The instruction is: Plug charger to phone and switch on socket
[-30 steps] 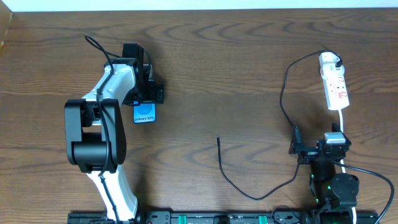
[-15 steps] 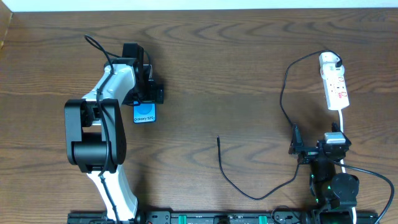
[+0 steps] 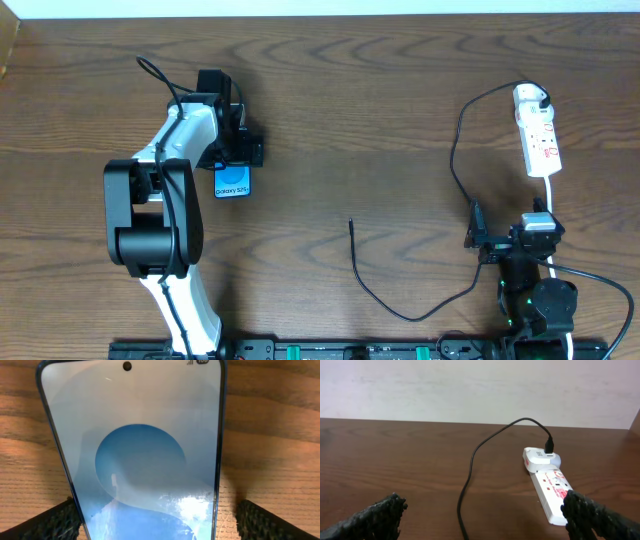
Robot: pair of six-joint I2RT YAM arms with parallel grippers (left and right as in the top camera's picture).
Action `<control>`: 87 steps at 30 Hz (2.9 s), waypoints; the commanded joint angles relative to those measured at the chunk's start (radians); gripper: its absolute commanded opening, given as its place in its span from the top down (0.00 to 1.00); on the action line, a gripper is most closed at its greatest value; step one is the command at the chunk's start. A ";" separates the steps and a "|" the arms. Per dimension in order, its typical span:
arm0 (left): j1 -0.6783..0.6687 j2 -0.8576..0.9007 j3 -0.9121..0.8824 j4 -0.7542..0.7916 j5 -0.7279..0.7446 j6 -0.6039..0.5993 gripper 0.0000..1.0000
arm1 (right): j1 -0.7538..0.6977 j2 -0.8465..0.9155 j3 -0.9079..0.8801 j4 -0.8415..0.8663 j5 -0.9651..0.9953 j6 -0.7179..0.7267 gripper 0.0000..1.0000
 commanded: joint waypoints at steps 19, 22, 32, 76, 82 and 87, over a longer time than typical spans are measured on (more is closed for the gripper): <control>-0.002 0.036 -0.020 -0.008 0.036 -0.005 0.07 | 0.007 -0.008 -0.001 -0.004 0.008 0.007 0.01; -0.002 0.036 -0.020 -0.008 0.036 -0.005 0.07 | 0.007 -0.008 -0.001 -0.004 0.008 0.007 0.01; -0.002 0.036 -0.020 -0.008 0.036 -0.005 0.08 | 0.007 -0.008 -0.001 -0.004 0.008 0.007 0.01; -0.002 0.036 -0.020 -0.015 0.036 -0.005 0.25 | 0.007 -0.008 -0.001 -0.004 0.008 0.007 0.01; -0.002 0.036 -0.020 -0.015 0.036 -0.004 0.30 | 0.007 -0.008 -0.001 -0.004 0.008 0.007 0.01; -0.002 0.036 -0.020 -0.015 0.036 -0.004 0.38 | 0.007 -0.008 -0.001 -0.004 0.008 0.007 0.01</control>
